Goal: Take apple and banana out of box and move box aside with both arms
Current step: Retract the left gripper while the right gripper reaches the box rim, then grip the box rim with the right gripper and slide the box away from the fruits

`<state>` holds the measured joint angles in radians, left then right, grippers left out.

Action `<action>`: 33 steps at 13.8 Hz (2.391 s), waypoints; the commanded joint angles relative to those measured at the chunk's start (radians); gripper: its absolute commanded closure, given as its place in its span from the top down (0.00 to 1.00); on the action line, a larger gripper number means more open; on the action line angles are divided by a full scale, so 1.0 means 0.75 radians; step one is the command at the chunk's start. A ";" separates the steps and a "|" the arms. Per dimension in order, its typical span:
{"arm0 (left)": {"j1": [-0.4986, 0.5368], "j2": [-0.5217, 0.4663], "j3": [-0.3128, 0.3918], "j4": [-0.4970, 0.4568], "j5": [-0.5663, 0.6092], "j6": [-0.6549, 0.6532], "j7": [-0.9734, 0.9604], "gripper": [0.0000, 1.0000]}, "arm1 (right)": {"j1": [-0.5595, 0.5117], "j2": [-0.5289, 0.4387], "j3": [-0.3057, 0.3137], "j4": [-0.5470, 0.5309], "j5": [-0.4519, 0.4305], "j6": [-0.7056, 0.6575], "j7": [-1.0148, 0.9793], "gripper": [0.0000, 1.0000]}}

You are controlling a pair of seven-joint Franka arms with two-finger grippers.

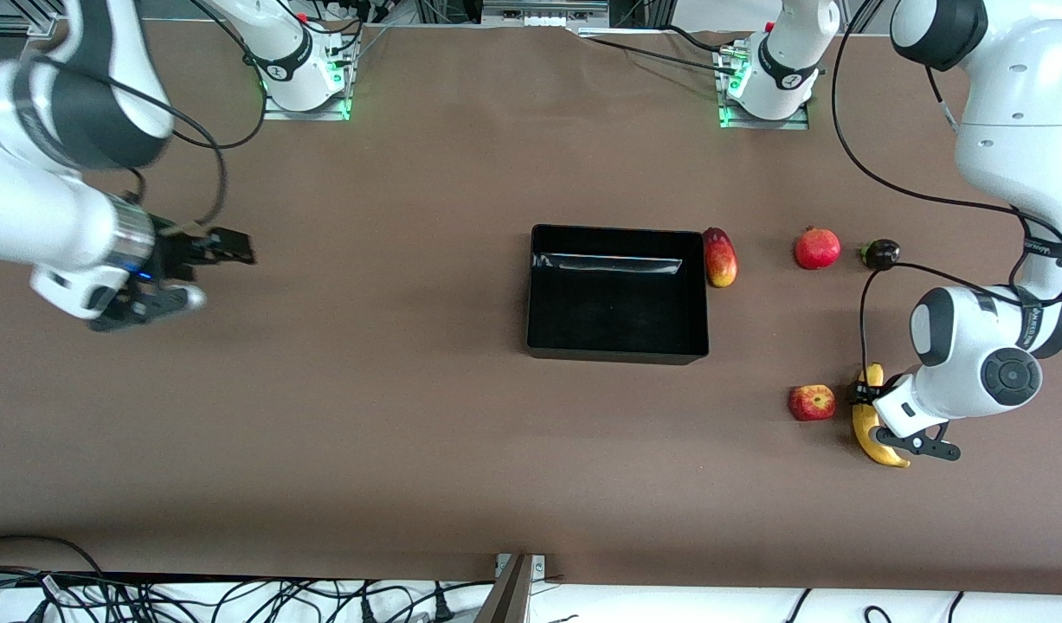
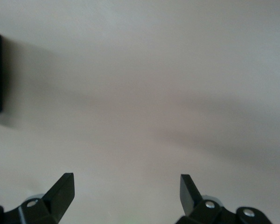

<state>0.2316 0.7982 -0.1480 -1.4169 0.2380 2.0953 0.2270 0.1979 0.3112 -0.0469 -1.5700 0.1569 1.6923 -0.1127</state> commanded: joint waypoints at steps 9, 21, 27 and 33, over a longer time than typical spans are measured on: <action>-0.133 -0.798 0.071 -0.025 -0.244 -0.769 -0.032 1.00 | 0.603 0.421 0.001 0.091 0.038 0.772 0.945 1.00; -0.251 -1.171 0.069 -0.054 -0.344 -1.045 -0.206 1.00 | 0.781 0.567 0.013 0.093 0.073 0.828 0.991 0.00; -0.235 -1.234 0.071 -0.117 -0.344 -1.012 -0.217 1.00 | 0.518 0.318 -0.019 0.046 0.079 0.413 0.713 0.00; -0.221 -1.236 0.069 -0.123 -0.346 -1.012 -0.241 1.00 | 0.039 0.101 -0.050 -0.191 0.098 0.302 0.189 0.00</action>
<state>0.0599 -0.1018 -0.0963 -1.4760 -0.0013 1.3162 0.0665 0.3203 0.4623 -0.0864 -1.6044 0.1967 1.9130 0.1188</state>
